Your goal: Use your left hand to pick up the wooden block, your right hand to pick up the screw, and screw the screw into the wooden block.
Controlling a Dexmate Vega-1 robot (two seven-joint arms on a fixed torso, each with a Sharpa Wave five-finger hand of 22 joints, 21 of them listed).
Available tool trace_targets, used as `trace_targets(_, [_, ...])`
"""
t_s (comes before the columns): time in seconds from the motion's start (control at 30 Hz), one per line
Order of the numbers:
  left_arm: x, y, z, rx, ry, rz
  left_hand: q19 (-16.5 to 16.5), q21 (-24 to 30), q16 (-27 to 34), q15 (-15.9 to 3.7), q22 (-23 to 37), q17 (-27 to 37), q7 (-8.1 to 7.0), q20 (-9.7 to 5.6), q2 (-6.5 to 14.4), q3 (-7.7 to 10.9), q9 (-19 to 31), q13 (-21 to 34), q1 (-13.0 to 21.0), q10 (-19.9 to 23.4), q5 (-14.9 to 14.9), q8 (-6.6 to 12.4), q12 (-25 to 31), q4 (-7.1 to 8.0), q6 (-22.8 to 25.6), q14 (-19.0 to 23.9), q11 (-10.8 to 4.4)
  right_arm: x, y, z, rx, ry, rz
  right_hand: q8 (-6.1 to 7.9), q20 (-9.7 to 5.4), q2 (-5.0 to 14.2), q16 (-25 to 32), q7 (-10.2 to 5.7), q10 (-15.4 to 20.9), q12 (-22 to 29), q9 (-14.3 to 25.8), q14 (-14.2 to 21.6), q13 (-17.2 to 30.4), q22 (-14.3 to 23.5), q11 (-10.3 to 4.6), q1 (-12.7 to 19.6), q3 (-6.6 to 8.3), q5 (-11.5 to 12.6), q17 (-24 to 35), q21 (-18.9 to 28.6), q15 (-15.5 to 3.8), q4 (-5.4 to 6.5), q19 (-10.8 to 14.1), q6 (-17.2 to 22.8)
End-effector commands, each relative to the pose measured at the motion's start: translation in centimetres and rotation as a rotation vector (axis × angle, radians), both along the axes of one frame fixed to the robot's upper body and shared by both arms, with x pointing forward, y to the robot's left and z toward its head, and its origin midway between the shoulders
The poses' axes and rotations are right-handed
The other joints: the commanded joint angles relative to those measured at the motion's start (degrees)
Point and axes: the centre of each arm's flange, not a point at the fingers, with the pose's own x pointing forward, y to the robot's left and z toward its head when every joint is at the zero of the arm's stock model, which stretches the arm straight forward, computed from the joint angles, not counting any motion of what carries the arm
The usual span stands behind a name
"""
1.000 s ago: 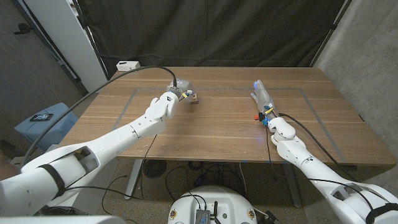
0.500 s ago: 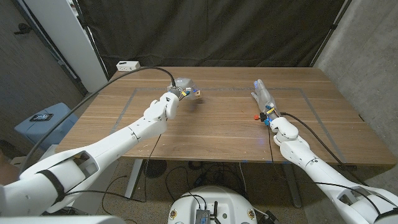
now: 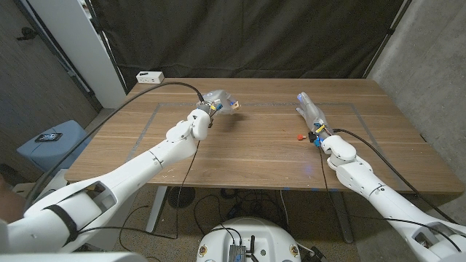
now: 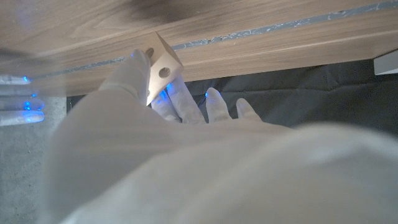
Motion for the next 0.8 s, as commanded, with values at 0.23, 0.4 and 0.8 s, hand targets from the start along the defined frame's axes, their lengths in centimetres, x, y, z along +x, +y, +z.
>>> trace_targets(0.23, [-0.2, 0.0, -0.5, -0.196, -0.013, -0.130, 0.4, -0.1, 0.1, -5.70, 0.2, 0.1, -0.05, -0.64, 0.5, -0.60, 0.1, 0.2, 0.0, 0.3, -0.2, -0.27, -0.4, 0.12, 0.3, 0.5, 0.06, -2.2, -1.1, 0.7, -0.191, -0.015, -0.076, 0.46, -1.60, -1.17, 0.6, 0.02, 1.7, 0.6, 0.3, 1.4, 0.2, 0.2, -0.36, 2.8, 0.45, -0.4, 0.1, 0.5, -0.64, -2.53, 2.0, 2.2])
trace_targets(0.4, [-0.2, -0.2, -1.0, -0.228, -0.031, -0.180, 0.3, -0.2, 0.1, -5.72, 0.2, 0.1, -0.07, -0.90, 0.6, -0.69, 0.1, 0.3, 0.0, 0.3, -0.2, -0.35, -0.4, 0.19, 0.3, 0.5, 0.06, -2.9, -1.5, 0.9, -0.257, -0.018, -0.134, 0.70, -1.73, -1.68, 0.8, 0.01, 3.0, 0.8, 0.3, 2.6, 0.2, 0.2, 0.00, 4.6, 0.88, -0.6, 0.0, 0.7, -0.97, -4.22, 3.3, 3.9])
trace_targets(0.8, [-0.4, -0.4, -1.8, -0.309, -0.037, -0.256, 0.5, -0.1, 0.4, -5.93, 0.2, 0.2, -0.08, -1.03, 1.1, -0.82, 0.2, 0.4, -0.1, 0.4, -0.3, -0.46, -0.5, 0.35, 0.5, 1.2, 0.05, -4.3, -2.4, 0.2, -0.302, -0.069, -0.157, 0.67, -1.50, -0.82, 0.6, 1.02, 5.5, 0.9, 0.3, 4.5, 0.2, 0.2, 0.70, 10.6, 3.62, -1.4, 0.0, 0.3, -0.75, -9.26, 5.0, 6.9])
